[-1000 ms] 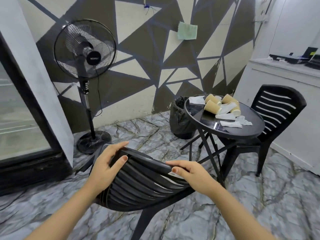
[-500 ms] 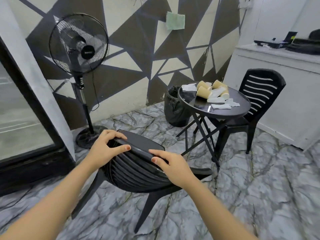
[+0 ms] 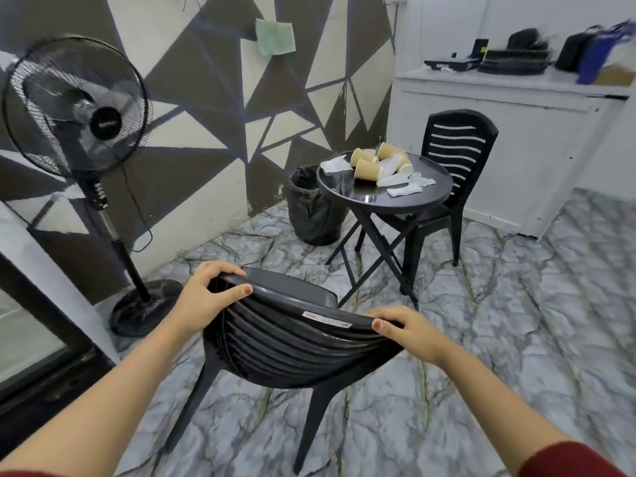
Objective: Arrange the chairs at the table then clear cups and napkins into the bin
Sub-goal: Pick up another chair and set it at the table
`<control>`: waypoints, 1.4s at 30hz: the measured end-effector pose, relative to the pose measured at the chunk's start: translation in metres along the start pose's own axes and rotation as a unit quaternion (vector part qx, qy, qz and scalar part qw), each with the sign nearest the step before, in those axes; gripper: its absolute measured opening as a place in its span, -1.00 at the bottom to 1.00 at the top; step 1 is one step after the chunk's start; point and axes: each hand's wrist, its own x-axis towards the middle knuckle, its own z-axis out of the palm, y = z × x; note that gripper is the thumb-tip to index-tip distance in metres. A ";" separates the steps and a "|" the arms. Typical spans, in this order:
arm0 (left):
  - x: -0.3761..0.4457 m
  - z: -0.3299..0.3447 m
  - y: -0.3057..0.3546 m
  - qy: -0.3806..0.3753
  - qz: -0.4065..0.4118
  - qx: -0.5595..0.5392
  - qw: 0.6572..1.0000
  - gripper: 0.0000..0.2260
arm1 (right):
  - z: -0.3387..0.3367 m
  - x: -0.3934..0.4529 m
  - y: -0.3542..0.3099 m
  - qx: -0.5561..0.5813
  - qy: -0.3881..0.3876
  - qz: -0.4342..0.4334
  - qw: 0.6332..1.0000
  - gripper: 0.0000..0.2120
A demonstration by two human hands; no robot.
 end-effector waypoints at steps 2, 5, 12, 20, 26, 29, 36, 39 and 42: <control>0.005 -0.010 -0.010 -0.002 0.009 -0.008 1.000 -0.72 | 0.004 0.008 -0.003 0.009 0.006 0.015 1.000 -0.39; 0.006 -0.029 -0.027 0.011 0.009 -0.036 0.999 -0.82 | 0.012 0.015 -0.003 0.035 0.023 0.029 0.999 -0.42; 0.002 -0.078 -0.069 0.035 -0.015 -0.097 0.995 -0.80 | 0.045 0.044 -0.026 0.068 0.035 0.043 0.996 -0.63; 0.002 -0.119 -0.106 0.063 -0.028 -0.104 0.992 -0.80 | 0.080 0.066 -0.053 0.176 0.055 0.018 0.983 -0.82; 0.005 -0.133 -0.130 0.099 -0.018 -0.093 0.991 -0.83 | 0.102 0.079 -0.064 0.161 0.126 -0.015 0.979 -0.77; 0.006 -0.135 -0.138 0.112 -0.018 -0.099 0.989 -0.83 | 0.105 0.081 -0.069 0.135 0.136 -0.028 0.981 -0.71; -0.012 -0.115 -0.158 0.078 -0.059 -0.147 0.984 -0.68 | 0.089 0.069 -0.070 0.085 0.136 -0.023 0.987 -0.81; -0.007 -0.098 -0.145 0.068 -0.048 -0.163 0.983 -0.88 | 0.073 0.052 -0.068 0.079 0.146 -0.011 0.986 -0.88; 0.017 -0.078 -0.129 0.051 -0.046 -0.169 0.983 -0.88 | 0.060 0.032 -0.065 0.061 0.181 0.000 0.982 -0.72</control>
